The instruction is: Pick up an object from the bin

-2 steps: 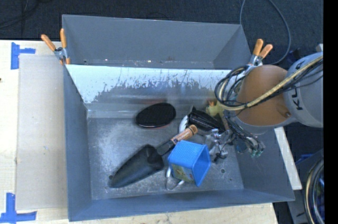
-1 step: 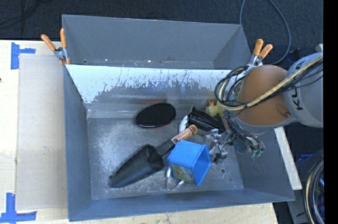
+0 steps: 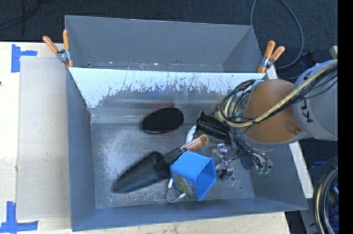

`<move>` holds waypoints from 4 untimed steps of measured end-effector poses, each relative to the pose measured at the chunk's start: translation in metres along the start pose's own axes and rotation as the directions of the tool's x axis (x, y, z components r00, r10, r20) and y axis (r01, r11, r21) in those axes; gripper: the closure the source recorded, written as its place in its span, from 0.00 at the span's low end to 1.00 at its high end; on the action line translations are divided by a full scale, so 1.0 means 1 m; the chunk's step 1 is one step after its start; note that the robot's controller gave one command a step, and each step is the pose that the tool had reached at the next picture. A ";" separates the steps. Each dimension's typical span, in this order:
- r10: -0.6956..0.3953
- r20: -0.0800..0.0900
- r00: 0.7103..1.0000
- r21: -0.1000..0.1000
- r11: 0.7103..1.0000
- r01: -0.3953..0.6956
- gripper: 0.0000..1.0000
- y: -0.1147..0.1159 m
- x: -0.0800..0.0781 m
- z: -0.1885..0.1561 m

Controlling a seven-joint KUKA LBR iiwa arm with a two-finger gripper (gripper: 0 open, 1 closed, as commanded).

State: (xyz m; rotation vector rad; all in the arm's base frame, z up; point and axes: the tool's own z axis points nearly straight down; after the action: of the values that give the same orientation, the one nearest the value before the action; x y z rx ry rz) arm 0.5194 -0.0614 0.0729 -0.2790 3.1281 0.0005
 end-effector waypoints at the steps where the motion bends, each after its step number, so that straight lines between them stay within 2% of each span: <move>1: -0.020 0.000 1.000 0.001 1.000 0.020 1.00 0.037 -0.023 0.002; 2: 0.004 -0.003 1.000 0.000 1.000 -0.004 1.00 0.033 -0.008 0.003; 3: 0.013 -0.016 1.000 -0.002 1.000 -0.013 1.00 0.032 -0.006 -0.015; 4: -0.016 -0.003 1.000 0.000 1.000 0.016 1.00 0.033 -0.012 -0.062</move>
Offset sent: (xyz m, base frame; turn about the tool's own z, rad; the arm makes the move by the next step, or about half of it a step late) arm -0.0020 0.0298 -0.0029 0.0130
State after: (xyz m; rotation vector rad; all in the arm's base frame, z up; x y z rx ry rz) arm 0.5255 -0.0268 0.1354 -0.3039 3.1286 -0.0003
